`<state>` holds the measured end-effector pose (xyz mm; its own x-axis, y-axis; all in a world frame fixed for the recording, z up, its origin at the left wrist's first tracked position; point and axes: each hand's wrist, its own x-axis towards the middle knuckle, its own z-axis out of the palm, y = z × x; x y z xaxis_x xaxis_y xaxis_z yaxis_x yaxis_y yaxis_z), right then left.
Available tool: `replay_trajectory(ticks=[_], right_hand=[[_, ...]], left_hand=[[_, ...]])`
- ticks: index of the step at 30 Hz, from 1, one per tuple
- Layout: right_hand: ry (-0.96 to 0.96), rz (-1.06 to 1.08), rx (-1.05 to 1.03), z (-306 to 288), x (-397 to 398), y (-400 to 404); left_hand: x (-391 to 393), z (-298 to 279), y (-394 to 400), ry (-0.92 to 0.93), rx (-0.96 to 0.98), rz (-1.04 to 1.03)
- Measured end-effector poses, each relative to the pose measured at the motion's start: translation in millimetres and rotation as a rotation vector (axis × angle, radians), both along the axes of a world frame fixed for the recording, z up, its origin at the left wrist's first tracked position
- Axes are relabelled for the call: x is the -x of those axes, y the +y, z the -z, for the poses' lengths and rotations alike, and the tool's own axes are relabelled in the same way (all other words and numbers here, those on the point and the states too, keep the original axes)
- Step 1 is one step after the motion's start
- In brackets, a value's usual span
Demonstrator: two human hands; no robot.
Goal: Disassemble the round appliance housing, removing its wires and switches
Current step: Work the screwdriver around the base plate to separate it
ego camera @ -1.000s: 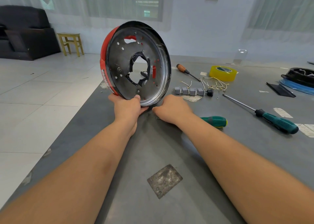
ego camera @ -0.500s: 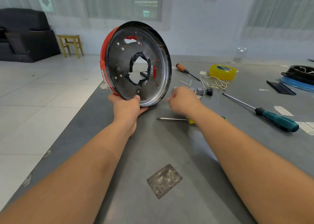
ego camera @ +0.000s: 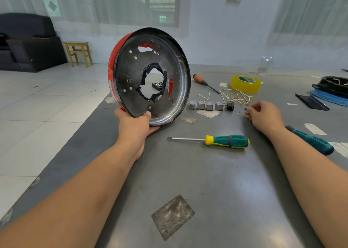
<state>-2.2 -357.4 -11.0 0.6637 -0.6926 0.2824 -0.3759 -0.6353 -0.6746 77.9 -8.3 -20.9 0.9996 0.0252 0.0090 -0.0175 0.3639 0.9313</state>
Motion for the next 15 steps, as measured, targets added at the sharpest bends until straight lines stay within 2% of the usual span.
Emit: replay_trajectory(ticks=[3, 15], right_hand=[[0.045, 0.009, 0.097, 3.0, -9.3, -2.7], [0.061, 0.044, 0.080, 2.3, -18.0, -2.4]], left_hand=[[-1.7, 1.3, -0.3, -0.009, 0.002, -0.001], [-1.7, 0.6, -1.8, 0.003, 0.016, 0.006]])
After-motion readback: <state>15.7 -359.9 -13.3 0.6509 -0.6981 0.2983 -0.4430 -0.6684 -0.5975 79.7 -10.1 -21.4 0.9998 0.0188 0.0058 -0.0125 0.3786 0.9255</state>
